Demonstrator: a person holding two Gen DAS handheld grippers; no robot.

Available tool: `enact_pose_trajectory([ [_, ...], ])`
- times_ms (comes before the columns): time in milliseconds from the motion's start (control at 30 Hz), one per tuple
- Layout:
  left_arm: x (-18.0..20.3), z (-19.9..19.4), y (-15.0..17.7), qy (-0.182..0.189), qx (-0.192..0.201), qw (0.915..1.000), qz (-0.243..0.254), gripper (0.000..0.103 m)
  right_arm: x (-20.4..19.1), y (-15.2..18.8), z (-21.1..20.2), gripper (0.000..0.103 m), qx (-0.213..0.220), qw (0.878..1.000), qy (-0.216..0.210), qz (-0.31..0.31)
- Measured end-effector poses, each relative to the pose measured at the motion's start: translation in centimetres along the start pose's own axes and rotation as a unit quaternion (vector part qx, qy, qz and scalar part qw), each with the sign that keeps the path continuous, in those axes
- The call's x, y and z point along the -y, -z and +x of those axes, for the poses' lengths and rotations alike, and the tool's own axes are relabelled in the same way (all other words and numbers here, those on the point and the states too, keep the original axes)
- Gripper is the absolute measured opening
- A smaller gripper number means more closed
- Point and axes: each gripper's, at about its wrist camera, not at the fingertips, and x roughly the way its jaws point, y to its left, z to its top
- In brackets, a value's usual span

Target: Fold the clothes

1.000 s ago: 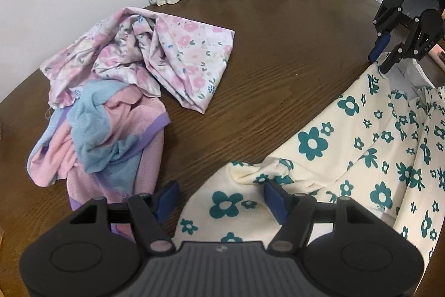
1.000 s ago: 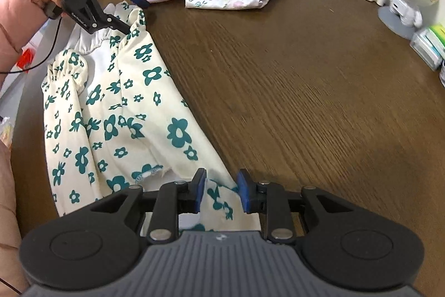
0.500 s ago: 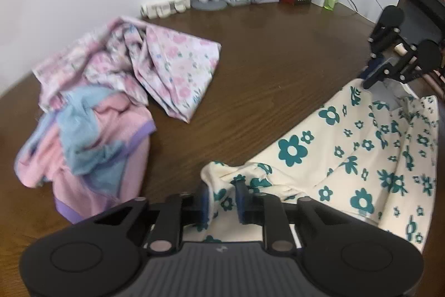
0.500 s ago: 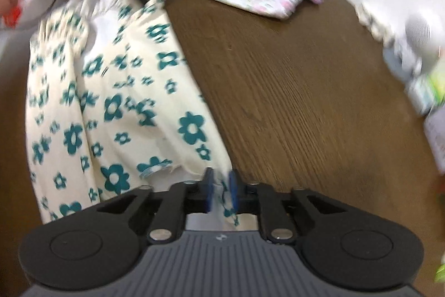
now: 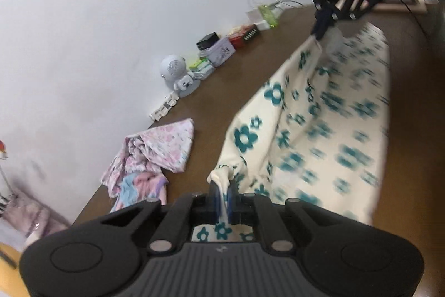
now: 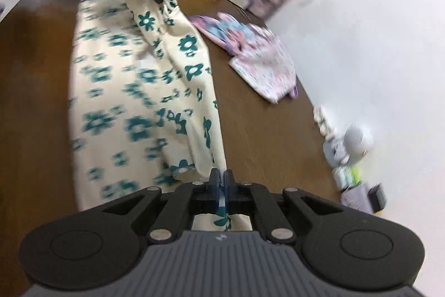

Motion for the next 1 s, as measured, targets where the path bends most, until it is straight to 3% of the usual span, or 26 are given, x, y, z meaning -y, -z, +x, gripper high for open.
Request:
enact_pose_trajectory([
  [100,3.4,-3.0,0.7,-0.029,0.014,0.9987,0.040,0.004,-3.2,0.3,-2.0,0.002,0.008,0.999,0.016,-0.034],
  [233,5.4,-4.2,2.4,-0.033,0.003,0.9991,0.025,0.004,-5.3,1.0,-3.3,0.002,0.008,1.000,-0.005,-0.016],
  [367,6.2,-4.3,3.2,-0.035,-0.004,0.9993,0.015,0.004,-6.0,1.2,-4.2,0.002,0.009,1.000,-0.021,0.001],
  [733,8.2,-2.8,4.1,-0.085,-0.036,0.9924,0.081,0.005,-8.0,2.5,-2.4,0.003,-0.013,0.998,-0.057,0.030],
  [1000,8.1,-2.3,3.8,-0.097,-0.061,0.9870,0.112,0.024,-8.2,2.8,-2.4,0.003,-0.012,0.998,-0.053,0.038],
])
